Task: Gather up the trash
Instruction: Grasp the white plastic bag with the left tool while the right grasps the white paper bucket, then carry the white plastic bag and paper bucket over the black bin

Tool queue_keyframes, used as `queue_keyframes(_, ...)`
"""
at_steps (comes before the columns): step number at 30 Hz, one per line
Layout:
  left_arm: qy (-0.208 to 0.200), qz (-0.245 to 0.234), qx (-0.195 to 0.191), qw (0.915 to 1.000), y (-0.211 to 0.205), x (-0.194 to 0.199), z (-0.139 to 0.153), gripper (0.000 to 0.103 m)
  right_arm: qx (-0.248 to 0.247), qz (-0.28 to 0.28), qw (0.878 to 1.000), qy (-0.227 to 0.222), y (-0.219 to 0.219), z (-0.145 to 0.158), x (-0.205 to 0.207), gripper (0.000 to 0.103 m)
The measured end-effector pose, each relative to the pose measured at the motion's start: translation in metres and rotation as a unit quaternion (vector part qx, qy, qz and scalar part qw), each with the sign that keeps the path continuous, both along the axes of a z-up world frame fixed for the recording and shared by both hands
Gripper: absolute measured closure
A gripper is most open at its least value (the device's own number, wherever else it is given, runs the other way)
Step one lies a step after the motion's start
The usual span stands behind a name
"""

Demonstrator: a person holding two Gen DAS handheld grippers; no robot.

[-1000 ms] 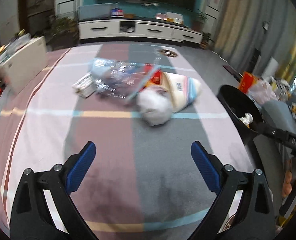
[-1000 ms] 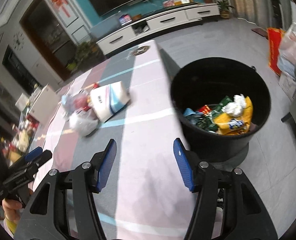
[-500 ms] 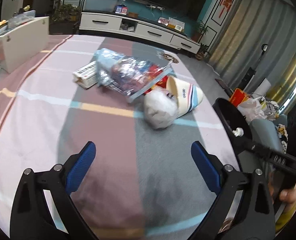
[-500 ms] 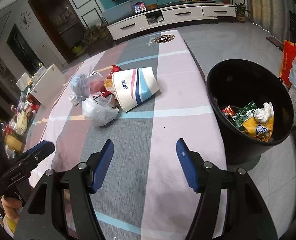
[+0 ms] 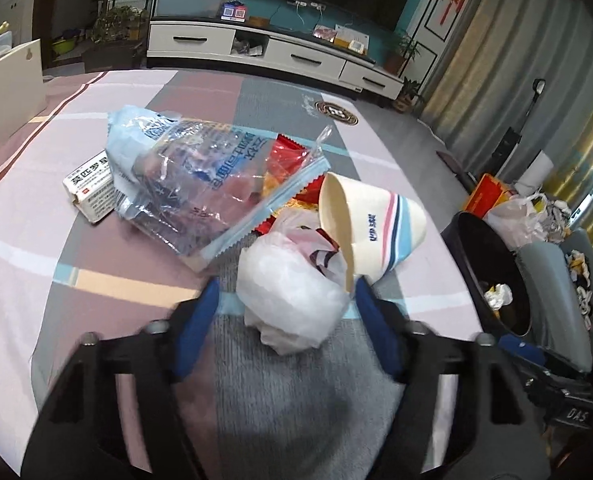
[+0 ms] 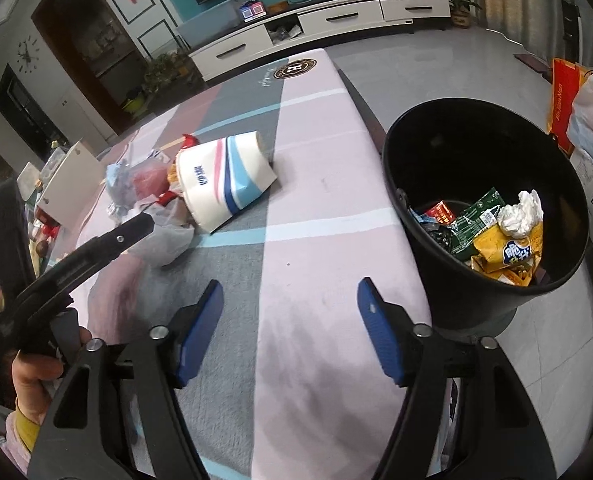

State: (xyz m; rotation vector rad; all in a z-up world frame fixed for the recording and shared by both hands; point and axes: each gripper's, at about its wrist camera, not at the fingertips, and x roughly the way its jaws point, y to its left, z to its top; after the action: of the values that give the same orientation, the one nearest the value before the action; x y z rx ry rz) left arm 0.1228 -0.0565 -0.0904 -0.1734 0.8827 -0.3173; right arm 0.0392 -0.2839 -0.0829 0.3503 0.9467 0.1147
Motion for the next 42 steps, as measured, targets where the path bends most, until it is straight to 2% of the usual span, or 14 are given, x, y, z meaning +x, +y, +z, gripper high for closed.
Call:
queue_keyframes(1,0.002,-0.005,0.001,1.0,-0.001,0.001,-0.002,0.065,-0.002,0.0,1.0,-0.001,-0.001,0.0,0.001,0.03)
queue_keyframes(2,0.002,-0.009,0.0,1.0,0.0,0.001,-0.002,0.067,-0.005,0.001,1.0,-0.004,0.0,-0.001,0.004,0.03)
queue_keyframes(4,0.0,-0.02,0.0,0.9998,0.001,-0.004,-0.002,0.078,-0.011,0.003,1.0,-0.006,0.001,-0.001,0.008,0.028)
queue_keyframes(7,0.0,-0.041,-0.013,0.9991,0.008,-0.018,0.003,0.082,-0.027,0.013,0.999,-0.014,0.008,0.0,0.019,0.021)
queue_keyframes(12,-0.024,-0.045,-0.024,0.9984,0.035,-0.047,0.024,0.082,-0.066,0.039,0.996,-0.046,0.029,0.006,0.039,0.012)
queue_keyframes(19,-0.059,0.018,-0.055,0.9966,0.096,-0.068,0.051,0.082,-0.112,0.094,0.987,-0.066,0.06,0.001,0.074,0.009)
queue_keyframes(23,-0.065,0.04,-0.065,0.995,0.114,-0.069,0.056,0.082,-0.14,0.121,0.98,-0.076,0.069,-0.002,0.092,0.008)
queue_keyframes(31,-0.064,0.054,-0.065,0.9944,0.123,-0.062,0.057,0.081,-0.195,0.186,0.959,-0.087,0.09,-0.009,0.118,0.005)
queue_keyframes(35,-0.058,0.052,-0.063,0.9949,0.119,-0.06,0.055,0.081,-0.229,0.201,0.948,-0.087,0.101,-0.016,0.125,0.005)
queue_keyframes(42,-0.058,0.049,-0.058,0.9954,0.114,-0.057,0.056,0.081,-0.231,0.201,0.949,-0.081,0.099,-0.023,0.133,0.006)
